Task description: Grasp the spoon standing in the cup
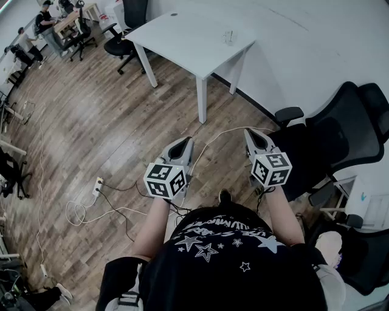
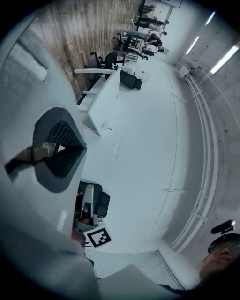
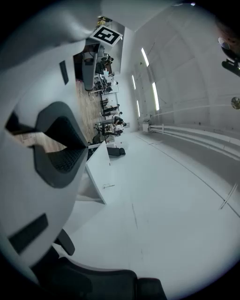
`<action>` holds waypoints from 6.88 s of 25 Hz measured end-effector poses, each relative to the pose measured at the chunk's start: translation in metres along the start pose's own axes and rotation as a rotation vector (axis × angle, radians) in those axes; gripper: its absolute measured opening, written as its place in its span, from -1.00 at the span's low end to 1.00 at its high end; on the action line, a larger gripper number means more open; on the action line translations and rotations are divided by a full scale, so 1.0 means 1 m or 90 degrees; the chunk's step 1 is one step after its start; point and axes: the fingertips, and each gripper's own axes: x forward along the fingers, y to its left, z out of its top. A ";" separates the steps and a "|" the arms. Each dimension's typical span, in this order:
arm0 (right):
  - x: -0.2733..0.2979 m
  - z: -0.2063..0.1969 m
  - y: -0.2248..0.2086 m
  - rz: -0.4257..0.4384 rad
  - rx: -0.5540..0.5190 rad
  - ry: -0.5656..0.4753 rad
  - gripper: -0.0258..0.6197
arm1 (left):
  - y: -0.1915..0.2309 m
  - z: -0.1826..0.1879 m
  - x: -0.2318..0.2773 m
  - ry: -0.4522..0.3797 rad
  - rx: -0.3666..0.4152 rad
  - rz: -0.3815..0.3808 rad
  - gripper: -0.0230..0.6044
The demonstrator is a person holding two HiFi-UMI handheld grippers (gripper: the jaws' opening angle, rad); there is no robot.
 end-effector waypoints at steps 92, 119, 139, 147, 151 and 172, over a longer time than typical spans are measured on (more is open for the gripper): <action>0.376 0.079 -0.246 0.072 0.082 0.050 -0.89 | 0.206 0.105 0.307 0.001 -0.061 0.173 -0.91; 0.496 0.125 -0.322 -0.150 0.080 0.013 -0.83 | 0.326 0.149 0.431 0.043 -0.055 0.066 -0.91; 0.606 0.129 -0.380 -0.314 0.091 0.079 -0.37 | 0.421 0.173 0.511 0.085 -0.076 0.015 -0.91; 0.629 0.111 -0.395 -0.372 0.121 0.115 -0.46 | 0.443 0.173 0.524 0.098 -0.084 0.004 -0.91; 0.635 0.111 -0.400 -0.387 0.115 0.112 -0.51 | 0.454 0.174 0.528 0.102 -0.086 0.003 -0.91; 0.639 0.118 -0.406 -0.412 0.119 0.106 -0.77 | 0.471 0.178 0.538 0.095 -0.098 0.003 -0.91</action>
